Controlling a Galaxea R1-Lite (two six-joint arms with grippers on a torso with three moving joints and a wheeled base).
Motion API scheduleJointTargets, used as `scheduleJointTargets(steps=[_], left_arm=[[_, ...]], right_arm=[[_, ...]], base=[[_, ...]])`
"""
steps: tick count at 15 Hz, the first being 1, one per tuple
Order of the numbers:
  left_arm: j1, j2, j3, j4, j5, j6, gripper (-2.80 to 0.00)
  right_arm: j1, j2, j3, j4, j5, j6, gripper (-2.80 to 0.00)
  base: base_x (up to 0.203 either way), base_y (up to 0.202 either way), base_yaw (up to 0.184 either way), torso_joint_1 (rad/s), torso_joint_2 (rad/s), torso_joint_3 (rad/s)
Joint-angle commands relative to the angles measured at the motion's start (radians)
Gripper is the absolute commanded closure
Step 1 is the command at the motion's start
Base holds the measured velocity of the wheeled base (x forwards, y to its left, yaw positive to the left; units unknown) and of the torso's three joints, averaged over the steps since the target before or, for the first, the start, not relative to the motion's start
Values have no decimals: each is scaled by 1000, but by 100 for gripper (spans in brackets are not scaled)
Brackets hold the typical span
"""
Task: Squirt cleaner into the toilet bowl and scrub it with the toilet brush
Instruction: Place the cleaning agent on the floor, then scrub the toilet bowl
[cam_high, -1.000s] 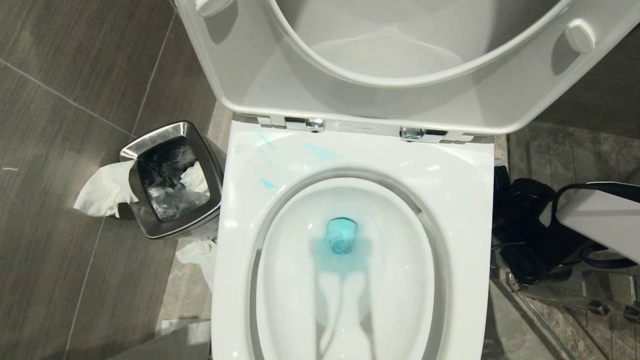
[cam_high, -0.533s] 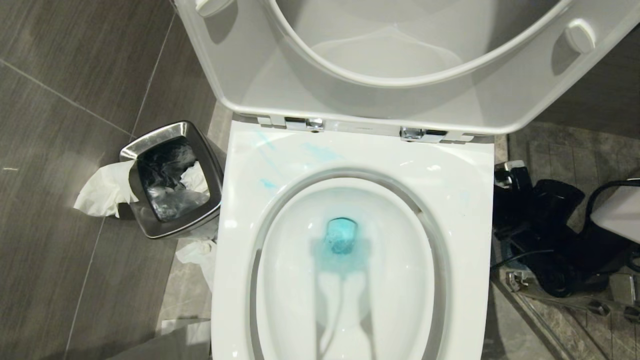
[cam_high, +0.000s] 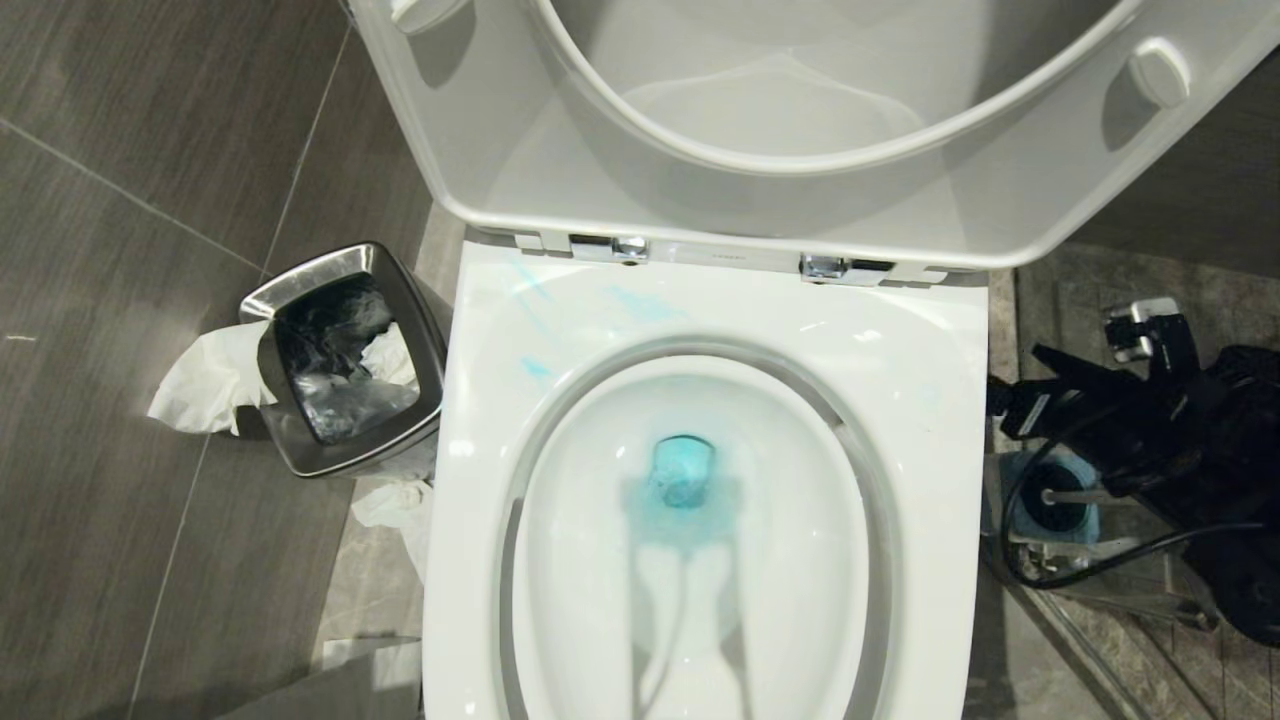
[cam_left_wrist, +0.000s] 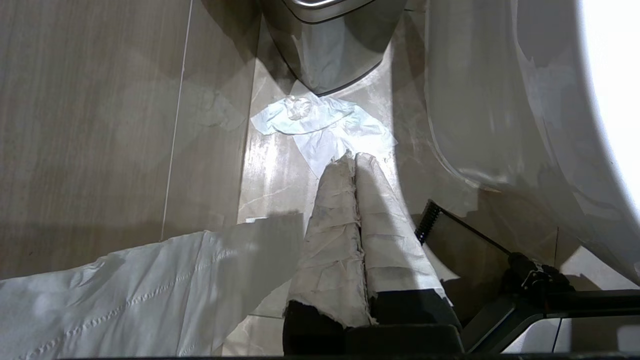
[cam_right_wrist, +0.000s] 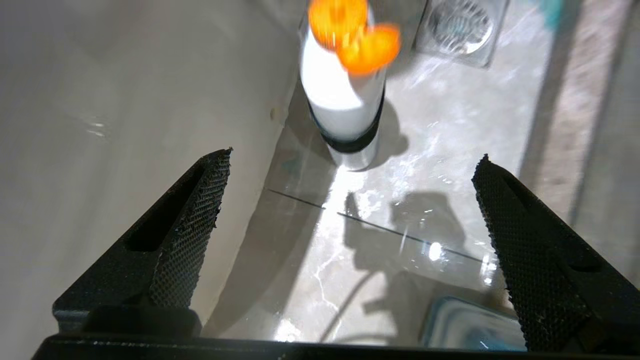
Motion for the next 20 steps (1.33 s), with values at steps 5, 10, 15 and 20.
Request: scheduleJointTargets(steps=[5, 10, 15, 20], left_arm=[[-1, 2, 3, 0, 0, 0, 0], [0, 1, 3, 0, 0, 0, 0], [0, 1, 3, 0, 0, 0, 0], [-1, 2, 3, 0, 0, 0, 0]], right_arm=[[-6, -425, 30, 294, 1, -1, -280], [-8, -554, -39, 527, -1, -2, -280], [-49, -578, -201, 823, -6, -8, -280], [-124, -647, -89, 901, 2, -54, -280]], base=[[0, 0, 0, 0, 0, 0], [0, 0, 0, 0, 0, 0], [0, 0, 0, 0, 0, 0], [0, 0, 0, 0, 0, 0]])
